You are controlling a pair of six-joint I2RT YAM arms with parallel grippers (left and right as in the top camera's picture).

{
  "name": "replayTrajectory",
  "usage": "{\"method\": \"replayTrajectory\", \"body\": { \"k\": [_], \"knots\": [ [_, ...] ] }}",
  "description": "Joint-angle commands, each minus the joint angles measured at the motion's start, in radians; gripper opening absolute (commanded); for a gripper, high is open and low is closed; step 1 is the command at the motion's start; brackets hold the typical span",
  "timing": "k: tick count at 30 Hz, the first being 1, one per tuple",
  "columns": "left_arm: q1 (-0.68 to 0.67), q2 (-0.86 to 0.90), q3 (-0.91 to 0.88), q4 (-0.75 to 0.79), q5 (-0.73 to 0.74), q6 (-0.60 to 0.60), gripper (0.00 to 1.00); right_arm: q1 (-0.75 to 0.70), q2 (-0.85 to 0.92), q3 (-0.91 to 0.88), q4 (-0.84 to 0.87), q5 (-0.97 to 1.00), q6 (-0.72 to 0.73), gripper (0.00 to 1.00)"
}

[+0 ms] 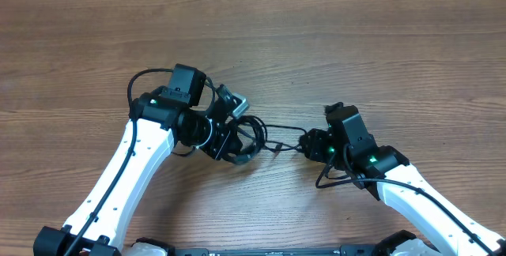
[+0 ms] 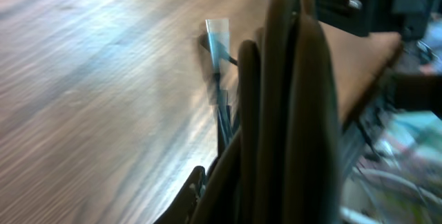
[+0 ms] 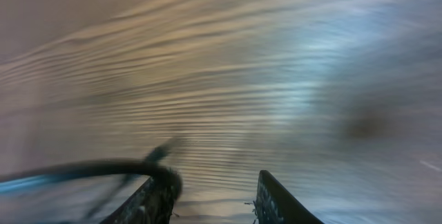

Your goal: Untangle cables

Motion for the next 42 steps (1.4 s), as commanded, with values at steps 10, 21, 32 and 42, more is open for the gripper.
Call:
{"method": "replayTrajectory", "body": {
  "k": [10, 21, 32, 42],
  "knots": [
    [0.015, -0.014, 0.062, 0.057, -0.163, -0.201, 0.04, -0.016, 0.009, 0.000, -0.082, 0.122, 0.089, 0.56],
    [0.013, -0.014, 0.062, -0.026, -0.105, 0.048, 0.04, -0.016, -0.040, 0.061, 0.034, 0.061, -0.084, 0.69],
    [0.013, -0.014, 0.062, -0.078, -0.024, 0.144, 0.04, -0.016, -0.039, 0.061, 0.154, 0.039, -0.083, 0.27],
    [-0.007, -0.014, 0.062, -0.162, 0.056, 0.181, 0.04, -0.016, -0.016, 0.061, 0.240, 0.007, -0.079, 0.05]
  ]
}}
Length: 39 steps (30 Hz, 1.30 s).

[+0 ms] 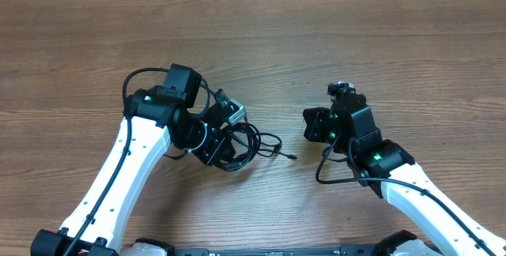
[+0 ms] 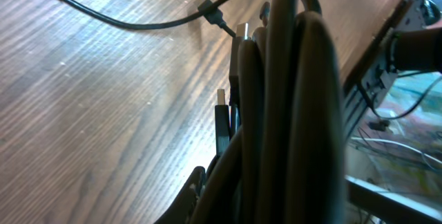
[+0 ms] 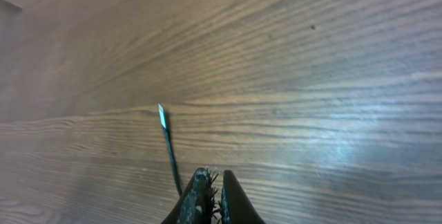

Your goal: Untangle cables

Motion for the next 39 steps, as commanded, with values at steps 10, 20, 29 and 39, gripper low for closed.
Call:
{"method": "replayTrajectory", "body": {
  "k": [10, 20, 29, 39],
  "knots": [
    [-0.082, -0.013, 0.026, -0.003, 0.048, 0.033, 0.04, -0.003, 0.079, 0.018, 0.050, -0.130, 0.001, 0.07],
    [-0.082, -0.013, 0.026, 0.098, 0.048, -0.035, 0.04, -0.001, 0.084, 0.014, -0.012, -0.385, -0.004, 0.08],
    [-0.082, -0.013, 0.026, 0.181, 0.030, -0.069, 0.04, -0.001, 0.084, 0.014, -0.101, -0.494, -0.055, 0.07],
    [-0.082, -0.013, 0.026, 0.353, 0.011, -0.280, 0.04, -0.002, 0.084, 0.014, -0.078, -0.557, -0.055, 0.12]
  ]
}}
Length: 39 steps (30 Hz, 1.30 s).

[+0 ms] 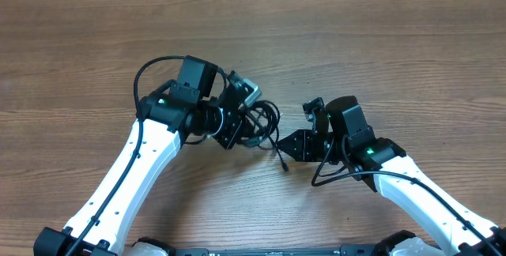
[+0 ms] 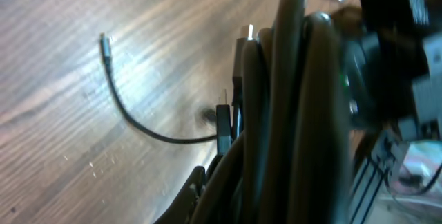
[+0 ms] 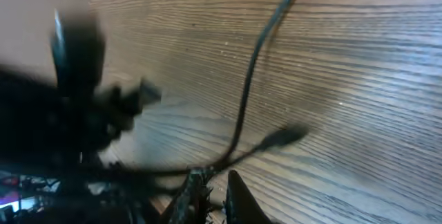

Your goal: Untangle cables

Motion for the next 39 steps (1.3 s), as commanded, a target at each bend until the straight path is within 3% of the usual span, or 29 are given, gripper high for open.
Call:
{"method": "replayTrajectory", "body": {
  "k": [1, 5, 10, 15, 19, 21, 24, 26, 31, 39],
  "knots": [
    [-0.002, -0.014, 0.026, 0.035, 0.010, -0.104, 0.04, -0.002, 0.002, 0.014, 0.016, -0.032, -0.011, 0.18],
    [-0.002, -0.014, 0.026, 0.000, 0.010, -0.084, 0.04, -0.008, -0.005, 0.019, 0.021, -0.033, -0.114, 0.40],
    [-0.001, -0.014, 0.026, -0.122, -0.007, 0.040, 0.04, -0.030, -0.064, 0.048, -0.015, -0.033, -0.245, 0.58],
    [-0.001, -0.014, 0.026, -0.134, -0.172, 0.008, 0.04, -0.063, -0.179, 0.065, -0.076, -0.033, -0.364, 0.60],
    [-0.002, -0.014, 0.026, -0.135, -0.175, 0.036, 0.04, -0.069, -0.266, 0.065, -0.088, -0.033, -0.459, 0.62],
    [-0.002, -0.014, 0.026, -0.136, -0.115, 0.088, 0.04, -0.069, -0.296, 0.065, -0.084, -0.033, -0.504, 0.66],
    [-0.002, -0.014, 0.026, -0.138, 0.093, 0.238, 0.04, -0.069, -0.301, 0.065, -0.076, -0.033, -0.561, 0.66],
    [-0.002, -0.014, 0.026, -0.154, 0.221, 0.332, 0.04, -0.069, -0.293, 0.065, -0.072, -0.050, -0.561, 0.72],
    [-0.002, -0.014, 0.026, -0.214, 0.280, 0.408, 0.04, -0.069, -0.277, 0.065, -0.067, -0.139, -0.657, 0.76],
    [-0.002, -0.014, 0.026, -0.240, 0.347, 0.447, 0.04, -0.068, -0.235, 0.065, -0.008, -0.304, -0.661, 0.77]
  ]
}}
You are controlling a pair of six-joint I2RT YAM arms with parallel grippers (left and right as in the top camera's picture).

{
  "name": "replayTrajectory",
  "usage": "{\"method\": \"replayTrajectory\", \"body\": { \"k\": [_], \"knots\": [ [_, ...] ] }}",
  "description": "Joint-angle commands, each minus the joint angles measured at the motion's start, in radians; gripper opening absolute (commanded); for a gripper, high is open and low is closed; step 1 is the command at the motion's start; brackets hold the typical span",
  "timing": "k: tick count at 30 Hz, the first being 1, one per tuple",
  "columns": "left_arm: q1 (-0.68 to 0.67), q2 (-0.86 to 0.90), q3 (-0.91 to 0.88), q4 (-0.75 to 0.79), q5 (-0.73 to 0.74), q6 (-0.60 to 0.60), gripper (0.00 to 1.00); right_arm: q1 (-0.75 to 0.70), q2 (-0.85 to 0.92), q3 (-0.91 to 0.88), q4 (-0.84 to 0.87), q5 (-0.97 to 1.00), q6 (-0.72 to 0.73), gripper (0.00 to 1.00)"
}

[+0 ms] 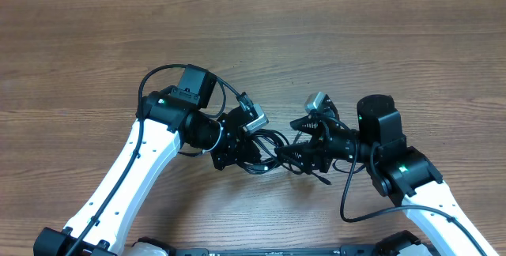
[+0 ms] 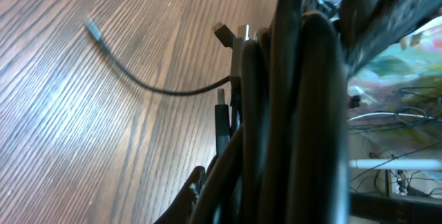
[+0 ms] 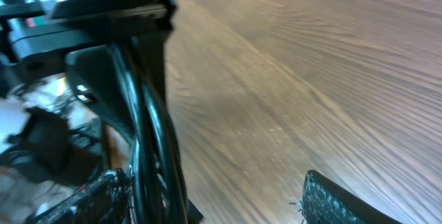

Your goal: Untangle cables

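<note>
A bundle of black cables (image 1: pixel 265 147) hangs from my left gripper (image 1: pixel 237 144), which is shut on it. In the left wrist view the thick loops (image 2: pixel 297 113) fill the frame and hide all but one finger (image 2: pixel 195 182). A thin cable end (image 2: pixel 117 51) trails from the bundle over the wood. My right gripper (image 1: pixel 304 155) is at the bundle's right side, jaws wide apart. In the right wrist view (image 3: pixel 214 200) two black strands (image 3: pixel 148 134) run just inside its left finger; the right finger (image 3: pixel 335 200) is clear of them.
The wooden table (image 1: pixel 379 43) stretches on all sides. Both arms meet near the front middle, almost touching. The left arm's own black lead (image 1: pixel 158 78) loops above its wrist. A short plug tip (image 1: pixel 322 180) lies under the right gripper.
My right gripper was shut and is now wide open with bundle strands between its fingers. My left gripper has moved nearer the front edge with the bundle, closer to the right gripper.
My left gripper held the bundle throughout. The right gripper was open beside a strand at the bundle's right, then shut and apart from the bundle, then shut close to a loose thin end. Now it stands open round two strands.
</note>
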Motion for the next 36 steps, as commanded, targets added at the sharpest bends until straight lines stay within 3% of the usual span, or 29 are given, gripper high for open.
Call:
{"method": "replayTrajectory", "body": {
  "k": [1, 4, 6, 8, 9, 10, 11, 15, 19, 20, 26, 31, 36],
  "knots": [
    [-0.002, -0.013, 0.024, 0.014, 0.086, 0.051, 0.04, -0.003, 0.031, 0.029, 0.011, -0.137, -0.026, 0.74],
    [-0.002, -0.013, 0.024, 0.035, 0.085, 0.050, 0.04, -0.003, 0.061, 0.029, 0.010, -0.161, -0.025, 0.61],
    [-0.002, -0.013, 0.024, 0.058, 0.076, 0.034, 0.04, -0.003, 0.080, 0.029, 0.011, -0.160, -0.025, 0.25],
    [-0.002, -0.013, 0.024, 0.086, 0.035, -0.019, 0.05, -0.003, 0.091, 0.029, 0.014, -0.157, -0.016, 0.07],
    [-0.002, -0.013, 0.024, 0.102, -0.001, -0.068, 0.14, -0.003, 0.093, 0.029, 0.019, -0.157, 0.000, 0.04],
    [-0.002, -0.013, 0.024, 0.116, -0.042, -0.119, 0.33, -0.005, 0.094, 0.029, 0.032, -0.156, 0.035, 0.04],
    [-0.001, -0.013, 0.024, 0.130, -0.093, -0.185, 0.43, -0.008, 0.094, 0.029, 0.049, -0.155, 0.080, 0.04],
    [0.014, -0.013, 0.054, 0.126, -0.233, -0.351, 0.54, -0.017, 0.094, 0.029, 0.120, -0.100, 0.278, 0.04],
    [0.046, -0.014, 0.149, 0.109, -0.180, -0.403, 0.87, -0.018, 0.094, 0.029, 0.146, 0.051, 0.492, 0.04],
    [0.055, -0.014, 0.193, 0.109, -0.160, -0.427, 1.00, -0.018, 0.094, 0.029, 0.150, 0.114, 0.592, 0.04],
    [0.098, -0.031, 0.296, 0.083, -0.240, -0.605, 1.00, -0.018, 0.094, 0.029, 0.200, 0.159, 0.822, 0.04],
    [0.184, -0.161, 0.296, 0.039, -0.435, -0.732, 0.99, -0.018, 0.094, 0.029, 0.233, 0.167, 0.895, 0.04],
    [0.258, -0.323, 0.212, 0.043, -0.463, -0.821, 1.00, -0.018, 0.094, 0.029, 0.238, 0.182, 0.967, 0.04]
  ]
}}
